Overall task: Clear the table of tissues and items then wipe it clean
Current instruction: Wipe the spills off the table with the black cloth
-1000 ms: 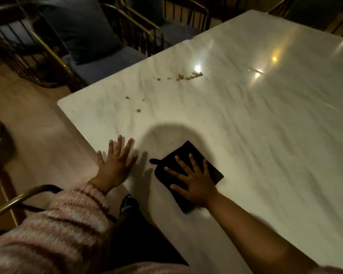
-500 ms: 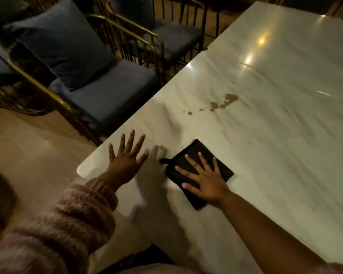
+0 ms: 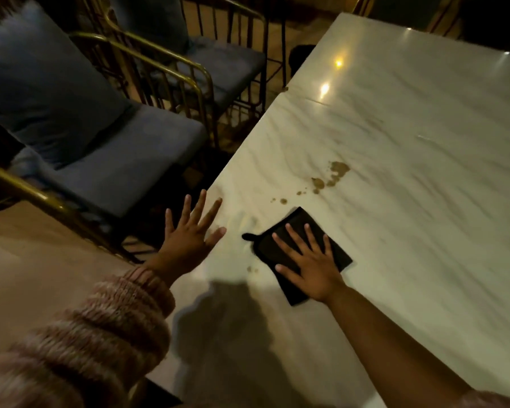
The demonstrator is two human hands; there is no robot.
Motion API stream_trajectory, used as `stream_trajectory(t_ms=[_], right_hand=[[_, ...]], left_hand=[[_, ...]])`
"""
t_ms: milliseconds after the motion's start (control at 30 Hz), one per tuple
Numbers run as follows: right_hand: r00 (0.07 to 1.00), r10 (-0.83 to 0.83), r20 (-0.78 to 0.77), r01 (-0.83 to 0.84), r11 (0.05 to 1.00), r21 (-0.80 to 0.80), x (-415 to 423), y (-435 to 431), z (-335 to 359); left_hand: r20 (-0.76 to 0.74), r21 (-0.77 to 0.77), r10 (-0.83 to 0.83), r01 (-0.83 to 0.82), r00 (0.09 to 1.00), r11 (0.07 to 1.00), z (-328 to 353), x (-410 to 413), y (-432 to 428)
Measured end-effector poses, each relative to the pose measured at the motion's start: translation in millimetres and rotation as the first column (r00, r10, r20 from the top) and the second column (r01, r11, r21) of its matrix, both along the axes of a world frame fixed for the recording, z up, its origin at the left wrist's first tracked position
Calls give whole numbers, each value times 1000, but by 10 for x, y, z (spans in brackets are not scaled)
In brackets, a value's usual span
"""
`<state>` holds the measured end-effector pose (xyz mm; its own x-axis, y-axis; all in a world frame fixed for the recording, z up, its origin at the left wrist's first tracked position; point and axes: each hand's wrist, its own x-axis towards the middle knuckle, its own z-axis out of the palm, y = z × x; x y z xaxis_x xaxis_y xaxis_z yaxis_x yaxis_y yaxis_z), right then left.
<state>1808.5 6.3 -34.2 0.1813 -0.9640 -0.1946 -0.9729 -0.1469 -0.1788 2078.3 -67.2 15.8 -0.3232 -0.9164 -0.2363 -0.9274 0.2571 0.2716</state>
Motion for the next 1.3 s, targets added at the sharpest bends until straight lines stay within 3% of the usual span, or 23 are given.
stream_trajectory(t_ms=[133, 300, 367, 533, 600, 733, 833, 900, 967, 1100, 1167, 1200, 1233, 1300], right_hand=[[946, -321, 41, 322, 947, -5, 212, -437, -13], [763, -646, 40, 645, 764, 27, 708, -570, -10], [717, -697, 37, 697, 717, 15, 1046, -471, -16], [771, -635, 46, 637, 770, -36, 1768, 283, -81], [740, -672, 29, 672, 737, -70, 1837, 702, -102], [507, -861, 45, 862, 507, -23, 1486, 1079, -17], [261, -965, 26, 964, 262, 49, 1187, 792, 5], [182, -983, 11, 979, 182, 86, 1191, 515, 16], [234, -972, 23, 968, 235, 85, 1413, 297, 5], [642, -766, 41, 766, 639, -68, 2041, 356, -99], [737, -676, 0, 670, 730, -134, 1949, 584, -155], [695, -719, -7, 711, 689, -143, 1865, 691, -158], [594, -804, 4, 797, 588, -141, 1783, 774, -136], [268, -961, 65, 962, 263, -79, 1681, 792, -84]], left_hand=[[22, -60, -193, 194, 981, 979, -59, 149, -606], [41, -41, -490, 492, 871, 870, -75, 363, -1054], [36, 0, -593, 594, 804, 805, -75, 435, -1113], [16, 75, -724, 722, 689, 688, -170, 446, -1095], [-34, 76, -742, 742, 669, 666, -205, 433, -1041], [-39, 81, -786, 786, 617, 613, -185, 415, -912], [-36, 49, -778, 779, 627, 625, -114, 371, -946], [0, 41, -786, 785, 618, 618, -79, 352, -1004], [13, 40, -796, 795, 605, 605, -90, 339, -1083], [14, 62, -836, 834, 549, 549, -210, 297, -1216], [15, 67, -862, 860, 507, 506, -263, 238, -1252], [22, 64, -880, 878, 474, 475, -278, 201, -1268], [32, 59, -901, 899, 433, 434, -272, 164, -1280], [46, 52, -936, 935, 349, 351, -236, 113, -1305]])
